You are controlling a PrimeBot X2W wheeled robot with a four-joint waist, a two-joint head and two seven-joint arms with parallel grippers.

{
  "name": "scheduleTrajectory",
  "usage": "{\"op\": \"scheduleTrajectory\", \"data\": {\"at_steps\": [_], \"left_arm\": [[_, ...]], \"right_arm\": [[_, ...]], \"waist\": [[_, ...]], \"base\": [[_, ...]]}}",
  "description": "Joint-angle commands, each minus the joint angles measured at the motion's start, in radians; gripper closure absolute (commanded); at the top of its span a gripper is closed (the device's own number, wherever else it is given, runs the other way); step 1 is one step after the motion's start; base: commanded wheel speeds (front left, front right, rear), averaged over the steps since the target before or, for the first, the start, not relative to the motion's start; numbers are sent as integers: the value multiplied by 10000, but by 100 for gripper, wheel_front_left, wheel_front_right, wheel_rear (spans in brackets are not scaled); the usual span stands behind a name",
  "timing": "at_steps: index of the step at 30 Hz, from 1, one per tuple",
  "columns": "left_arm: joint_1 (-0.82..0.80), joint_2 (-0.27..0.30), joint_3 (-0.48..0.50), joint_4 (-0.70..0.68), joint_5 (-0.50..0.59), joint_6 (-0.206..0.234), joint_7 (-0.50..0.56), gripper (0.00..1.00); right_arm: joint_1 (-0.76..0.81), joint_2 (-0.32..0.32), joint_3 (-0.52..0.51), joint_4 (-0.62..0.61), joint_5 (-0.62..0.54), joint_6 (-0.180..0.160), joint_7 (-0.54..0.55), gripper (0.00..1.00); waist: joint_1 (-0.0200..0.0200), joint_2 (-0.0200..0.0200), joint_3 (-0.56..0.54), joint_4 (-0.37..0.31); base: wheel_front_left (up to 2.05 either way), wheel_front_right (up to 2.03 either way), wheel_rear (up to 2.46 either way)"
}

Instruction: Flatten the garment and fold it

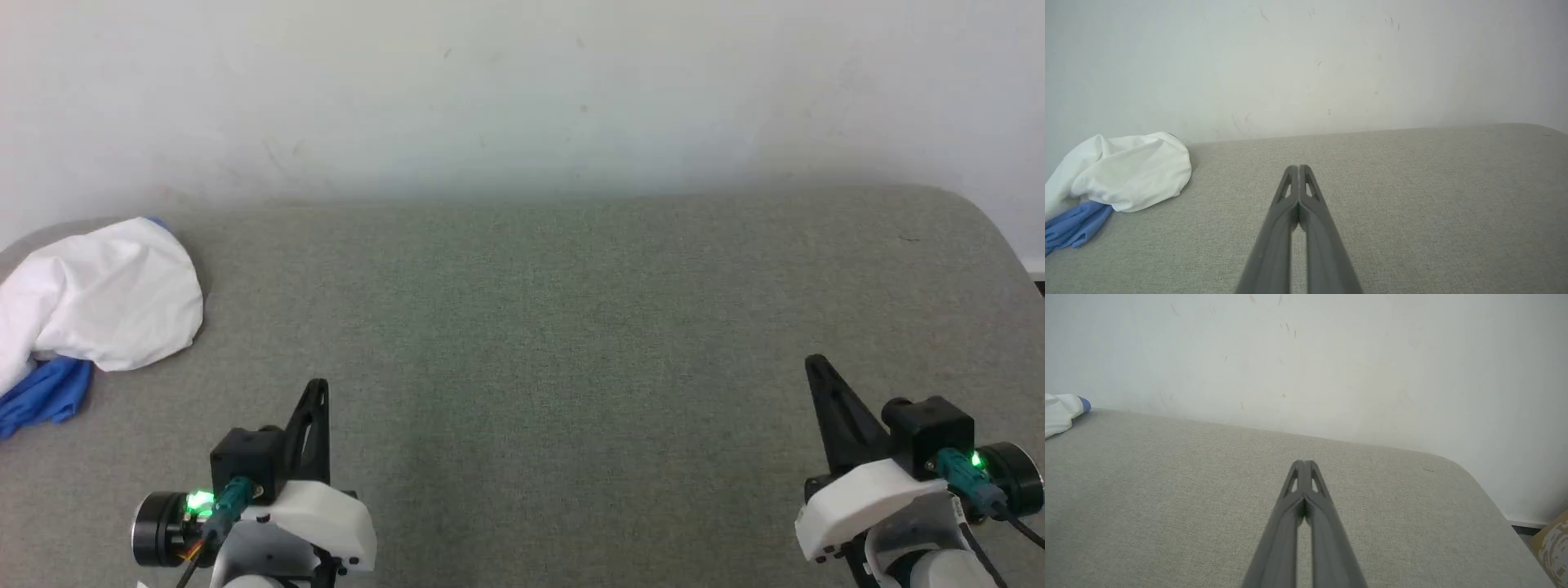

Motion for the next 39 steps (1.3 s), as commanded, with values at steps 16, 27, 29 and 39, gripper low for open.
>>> {"op": "scheduleTrajectory", "data": {"at_steps": [16, 27, 29, 39], "left_arm": [[-123, -20, -5, -49, 66, 20, 3, 100], [-10, 0, -34, 59, -72, 0, -58, 0], [-30, -1, -58, 94, -125, 0, -100, 0], [-114, -2, -154, 161, -419, -6, -310, 0]], "right_arm": [[-91, 36, -18, 16, -76, -7, 5, 100], [17, -3, -28, 23, 51, 0, -57, 0], [27, -2, -51, 47, 83, 0, -100, 0], [65, 1, -200, 107, 263, -1, -309, 0]], "waist": [[0, 0, 0, 0], [0, 0, 2, -5], [0, 0, 3, -7], [0, 0, 6, 17]], "base": [[0, 0, 0], [0, 0, 0], [0, 0, 0], [0, 0, 0]]}}
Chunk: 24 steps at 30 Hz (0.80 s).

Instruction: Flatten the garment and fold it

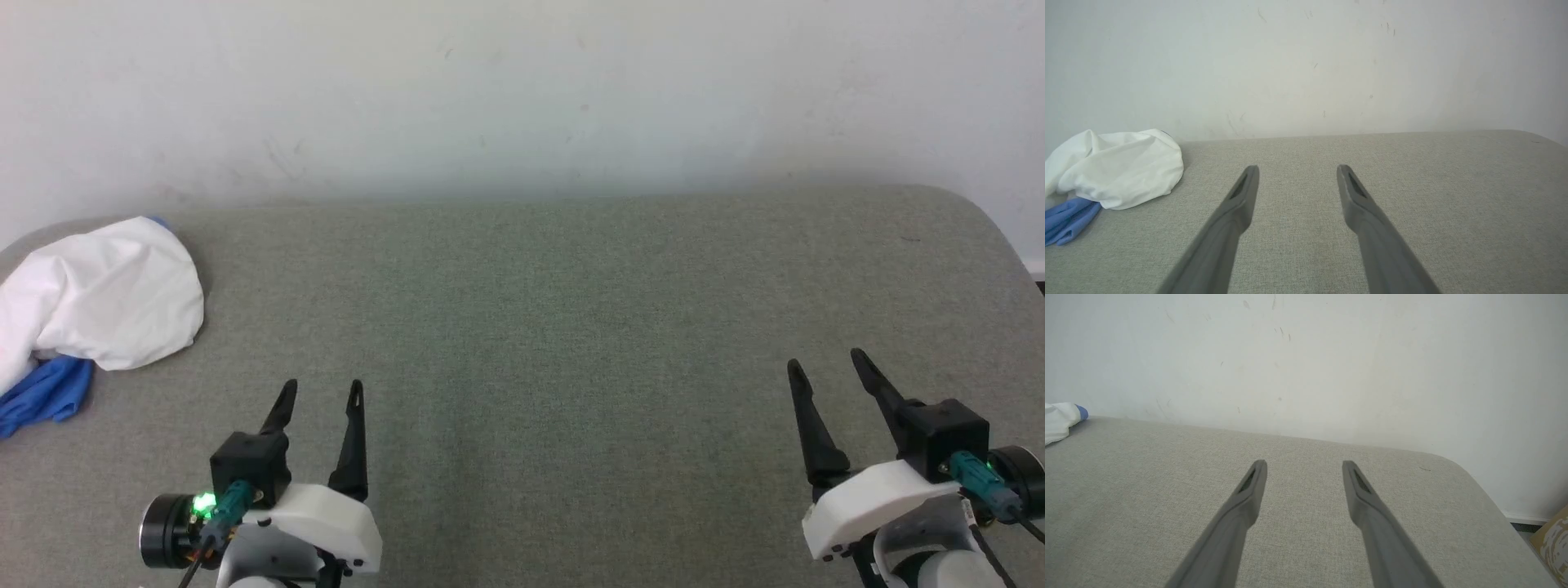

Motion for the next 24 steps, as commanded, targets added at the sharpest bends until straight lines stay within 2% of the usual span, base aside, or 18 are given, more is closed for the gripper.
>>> {"op": "scheduleTrajectory", "data": {"at_steps": [1, 11, 24], "left_arm": [[-126, -3, -43, 43, -95, -2, -108, 0], [-196, -4, -108, 62, -271, -1, -317, 0], [-292, -6, -129, 109, -534, 24, -588, 0]], "right_arm": [[61, 7, -54, 38, 78, -1, -115, 0], [115, 10, -168, 73, 190, -2, -324, 0], [137, 14, -225, 126, 188, -2, -595, 0]], "waist": [[0, 0, -2, 19], [0, 0, -3, 314], [0, 0, 17, 1092]], "base": [[0, 0, 0], [0, 0, 0], [0, 0, 0]]}}
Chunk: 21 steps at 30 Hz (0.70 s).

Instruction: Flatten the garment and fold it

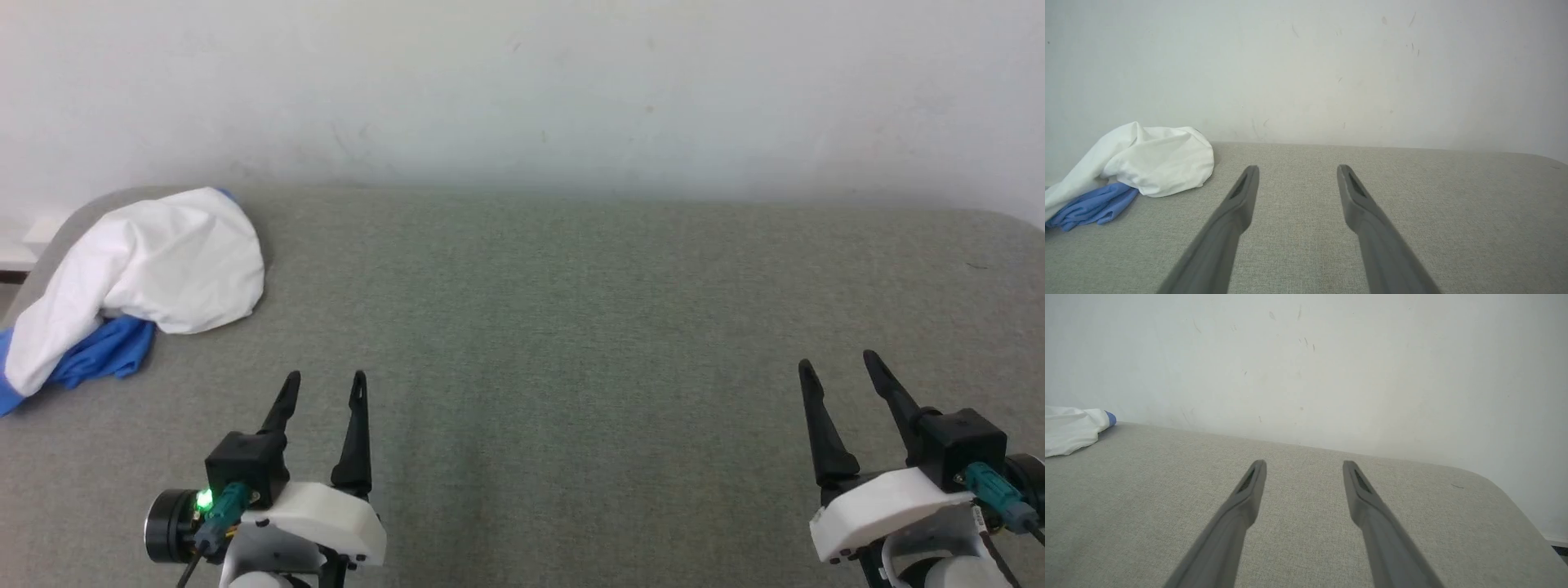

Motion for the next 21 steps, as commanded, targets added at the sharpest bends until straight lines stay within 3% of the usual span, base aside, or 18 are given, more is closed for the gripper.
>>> {"op": "scheduleTrajectory", "data": {"at_steps": [1, 21], "left_arm": [[-220, -7, 7, 31, -162, 29, -112, 0], [-329, -10, 205, 47, -623, 143, -510, 0]], "right_arm": [[34, 15, -33, 36, 10, -2, -106, 0], [-79, 21, 189, 23, -155, -4, -419, 0]], "waist": [[0, 0, 14, 212], [0, 0, 196, 1481]], "base": [[0, 0, 0], [0, 0, 0]]}}
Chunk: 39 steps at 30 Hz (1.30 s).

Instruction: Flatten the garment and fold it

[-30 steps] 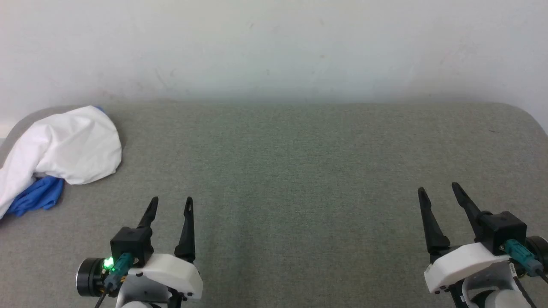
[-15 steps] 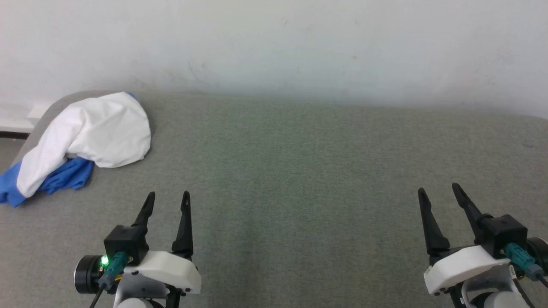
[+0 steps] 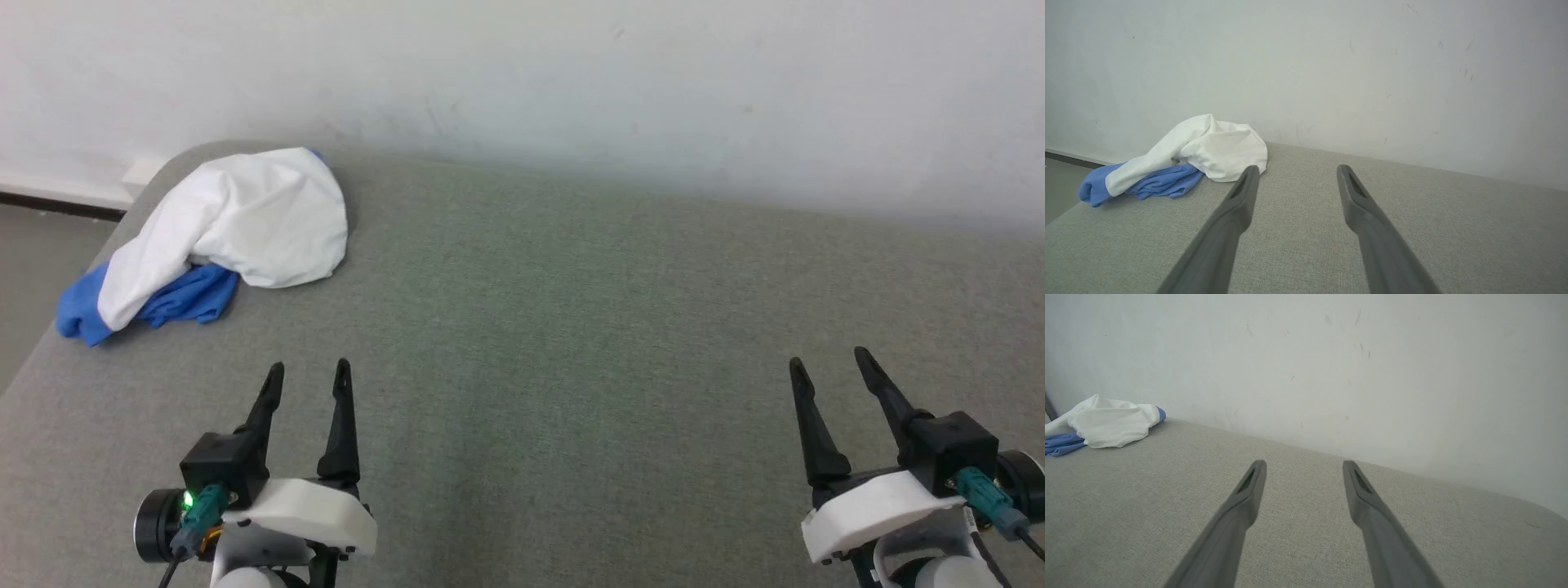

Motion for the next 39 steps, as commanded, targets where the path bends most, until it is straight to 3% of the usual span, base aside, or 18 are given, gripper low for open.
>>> {"op": "scheduleTrajectory", "data": {"at_steps": [1, 39], "left_arm": [[-211, -10, 27, 44, -121, 71, -101, 0], [-436, -16, -248, 449, -1304, 489, -894, 0]], "right_arm": [[-85, 19, 31, 9, -68, -4, -88, 0], [-451, 31, 809, -66, -422, -6, -437, 0]], "waist": [[0, 0, 38, 172], [0, 0, 591, 2434]], "base": [[0, 0, 0], [0, 0, 0]]}}
